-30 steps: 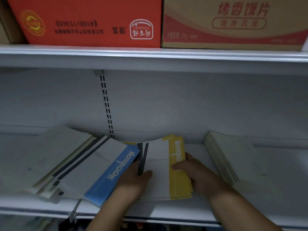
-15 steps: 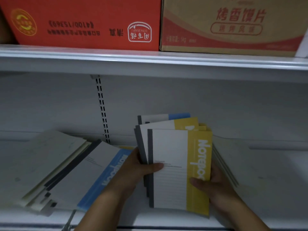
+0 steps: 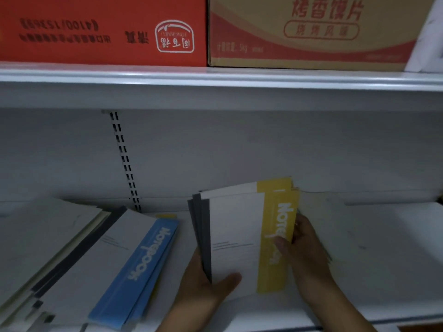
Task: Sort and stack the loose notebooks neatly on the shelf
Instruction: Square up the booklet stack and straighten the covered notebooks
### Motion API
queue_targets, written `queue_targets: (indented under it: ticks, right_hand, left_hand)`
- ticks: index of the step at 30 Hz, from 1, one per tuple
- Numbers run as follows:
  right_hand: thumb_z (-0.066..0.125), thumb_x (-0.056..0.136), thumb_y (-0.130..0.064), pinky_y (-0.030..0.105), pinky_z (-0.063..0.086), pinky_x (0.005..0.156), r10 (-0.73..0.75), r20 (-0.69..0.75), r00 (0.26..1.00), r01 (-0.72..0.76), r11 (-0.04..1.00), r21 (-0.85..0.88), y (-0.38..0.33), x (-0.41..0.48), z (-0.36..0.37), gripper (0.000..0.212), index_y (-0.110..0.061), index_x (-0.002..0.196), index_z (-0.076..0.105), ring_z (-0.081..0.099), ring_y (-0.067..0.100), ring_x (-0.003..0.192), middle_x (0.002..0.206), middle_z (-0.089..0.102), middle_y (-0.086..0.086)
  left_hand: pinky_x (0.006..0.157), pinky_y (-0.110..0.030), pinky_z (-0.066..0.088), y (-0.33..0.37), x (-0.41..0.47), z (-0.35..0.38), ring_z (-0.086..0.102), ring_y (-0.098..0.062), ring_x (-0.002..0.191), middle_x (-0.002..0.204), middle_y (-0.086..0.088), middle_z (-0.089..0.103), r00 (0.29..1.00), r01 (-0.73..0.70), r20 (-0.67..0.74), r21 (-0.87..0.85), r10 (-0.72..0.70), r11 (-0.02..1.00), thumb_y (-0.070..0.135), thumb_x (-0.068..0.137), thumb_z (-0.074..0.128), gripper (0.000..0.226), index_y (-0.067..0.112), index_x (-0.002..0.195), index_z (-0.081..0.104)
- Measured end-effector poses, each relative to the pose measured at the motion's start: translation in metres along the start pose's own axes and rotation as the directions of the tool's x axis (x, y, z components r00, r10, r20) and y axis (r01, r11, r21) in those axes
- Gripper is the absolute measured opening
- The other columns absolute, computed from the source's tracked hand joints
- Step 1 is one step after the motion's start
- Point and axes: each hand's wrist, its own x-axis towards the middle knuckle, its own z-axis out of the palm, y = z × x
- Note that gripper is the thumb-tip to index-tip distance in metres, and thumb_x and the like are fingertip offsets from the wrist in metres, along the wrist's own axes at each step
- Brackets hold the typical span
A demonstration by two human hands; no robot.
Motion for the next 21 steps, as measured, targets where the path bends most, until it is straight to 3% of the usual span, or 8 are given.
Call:
queue_targets:
  ticks: [3,7,11,12,15,17,19,21]
  right_hand:
    - [0.069,0.046,-0.030,0.008,0.048,0.052,-0.025,-0.036,0.999,0.026,0.999,0.022,0.004,-0.010,0.004,0.051,-0.015,0.092,0.053,0.062,-0.006,0.057,0.070,0.072,-0.018]
    - [0.062,0.045,-0.038,0.010,0.046,0.050,-0.061,-0.095,0.994,0.065,0.997,0.041,0.014,-0.016,0.004,0.051,-0.014,0.088,0.053,0.059,-0.006,0.055,0.068,0.071,-0.015]
    - [0.077,0.044,-0.047,0.016,0.050,0.059,-0.047,-0.014,0.999,0.047,0.998,0.048,0.018,-0.021,0.002,0.056,-0.029,0.095,0.061,0.062,0.002,0.065,0.079,0.073,-0.008]
    - [0.081,0.041,-0.057,0.017,0.051,0.061,-0.049,0.012,0.999,0.048,0.996,0.068,0.016,-0.021,0.001,0.060,-0.036,0.094,0.061,0.063,0.003,0.068,0.082,0.072,-0.008]
    - [0.081,0.037,-0.061,0.014,0.050,0.059,-0.067,0.013,0.998,0.065,0.992,0.108,0.012,-0.017,0.000,0.082,-0.019,0.101,0.050,0.063,-0.002,0.068,0.082,0.072,-0.012]
    - [0.079,0.039,-0.065,0.014,0.049,0.060,-0.087,0.020,0.996,0.085,0.993,0.083,0.015,-0.018,0.002,0.085,-0.019,0.104,0.049,0.063,-0.004,0.068,0.086,0.072,-0.015]
    - [0.076,0.041,-0.069,0.014,0.049,0.059,-0.121,0.032,0.992,0.118,0.991,0.069,0.017,-0.019,0.000,0.070,-0.041,0.102,0.054,0.062,-0.004,0.067,0.087,0.072,-0.016]
    - [0.074,0.052,-0.050,0.016,0.050,0.058,-0.152,-0.007,0.988,0.152,0.982,0.113,0.015,-0.018,-0.003,0.039,-0.053,0.089,0.059,0.063,-0.002,0.067,0.083,0.072,-0.014]
  left_hand:
    - [0.066,-0.008,0.052,-0.002,0.002,-0.006,0.065,0.013,0.080,0.086,0.032,0.070,1.000,0.028,0.005,-0.020,-0.028,0.999,0.017,0.041,0.086,0.067,0.028,0.099,0.055]
    - [0.061,-0.007,0.050,0.000,0.002,0.002,0.068,0.008,0.078,0.084,0.024,0.074,0.999,0.011,-0.034,-0.037,-0.012,0.999,0.016,0.040,0.087,0.074,0.019,0.108,0.058]
    - [0.051,0.002,0.043,0.012,-0.004,0.001,0.062,0.014,0.071,0.049,0.041,0.058,0.997,0.070,0.033,0.004,-0.070,0.998,-0.007,0.055,0.083,0.055,0.031,0.080,0.053]
    - [0.051,0.000,0.045,0.012,-0.003,-0.003,0.063,0.011,0.074,0.050,0.041,0.058,0.996,0.069,0.057,-0.007,-0.068,0.998,-0.007,0.050,0.084,0.058,0.031,0.079,0.051]
    - [0.050,-0.005,0.048,0.023,-0.001,-0.007,0.067,0.008,0.067,0.064,0.030,0.070,0.997,0.073,0.031,-0.072,-0.071,0.995,0.006,0.034,0.086,0.066,0.027,0.088,0.054]
    - [0.053,-0.004,0.048,0.027,-0.001,0.000,0.066,0.012,0.068,0.071,0.029,0.071,0.999,0.040,0.018,-0.045,-0.039,0.998,-0.003,0.045,0.086,0.063,0.027,0.091,0.056]
    - [0.055,-0.005,0.049,0.029,-0.002,0.006,0.067,0.011,0.070,0.074,0.027,0.073,1.000,0.016,-0.025,-0.024,-0.016,1.000,-0.012,0.053,0.083,0.060,0.026,0.092,0.058]
    - [0.060,-0.011,0.052,0.032,-0.002,0.006,0.070,0.002,0.076,0.081,0.018,0.075,0.998,0.016,-0.052,-0.041,-0.019,0.999,-0.001,0.047,0.086,0.061,0.022,0.097,0.060]
